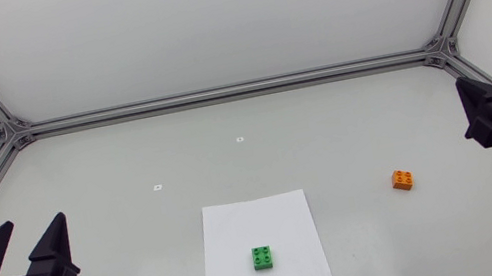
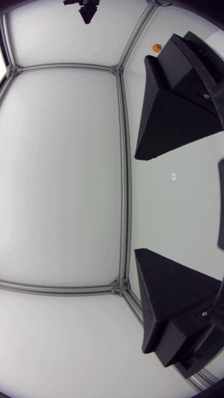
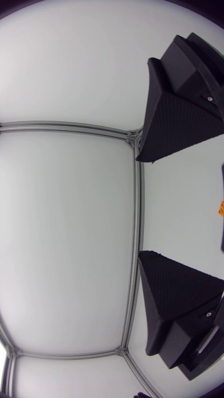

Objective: Pick up the orange 2x2 brick with the right arm and stack it on top of the green 2x2 brick in the center

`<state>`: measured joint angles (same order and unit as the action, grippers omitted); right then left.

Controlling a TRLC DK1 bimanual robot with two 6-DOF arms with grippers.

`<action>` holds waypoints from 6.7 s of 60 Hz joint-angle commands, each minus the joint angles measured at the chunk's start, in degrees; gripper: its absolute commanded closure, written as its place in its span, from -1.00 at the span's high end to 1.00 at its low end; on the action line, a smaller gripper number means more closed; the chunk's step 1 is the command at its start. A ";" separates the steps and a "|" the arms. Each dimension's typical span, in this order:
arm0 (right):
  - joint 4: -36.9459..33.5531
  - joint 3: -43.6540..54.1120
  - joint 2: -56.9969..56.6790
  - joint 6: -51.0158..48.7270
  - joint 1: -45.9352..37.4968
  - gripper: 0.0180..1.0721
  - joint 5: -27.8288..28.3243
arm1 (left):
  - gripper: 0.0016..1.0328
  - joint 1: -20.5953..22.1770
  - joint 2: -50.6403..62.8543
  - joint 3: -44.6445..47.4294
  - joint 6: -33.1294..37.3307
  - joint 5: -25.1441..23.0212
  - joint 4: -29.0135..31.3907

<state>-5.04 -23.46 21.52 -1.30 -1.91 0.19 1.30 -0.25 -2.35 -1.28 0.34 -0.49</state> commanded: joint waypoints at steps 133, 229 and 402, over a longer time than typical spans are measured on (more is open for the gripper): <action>-37.15 -37.18 84.57 -69.80 -3.62 0.63 5.00 | 0.92 -0.16 -0.45 2.35 0.75 -0.25 0.84; -43.65 -38.68 80.00 -71.30 -3.80 -0.63 4.65 | 0.92 -0.16 -0.45 2.35 0.75 -0.25 0.84; -39.96 -48.61 88.43 -34.21 54.91 -0.89 0.17 | 0.92 -0.16 -0.45 2.35 0.75 -0.25 0.84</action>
<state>-45.15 -72.86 108.73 -36.36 52.55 0.75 1.30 -0.25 -2.35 -1.26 0.34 -0.49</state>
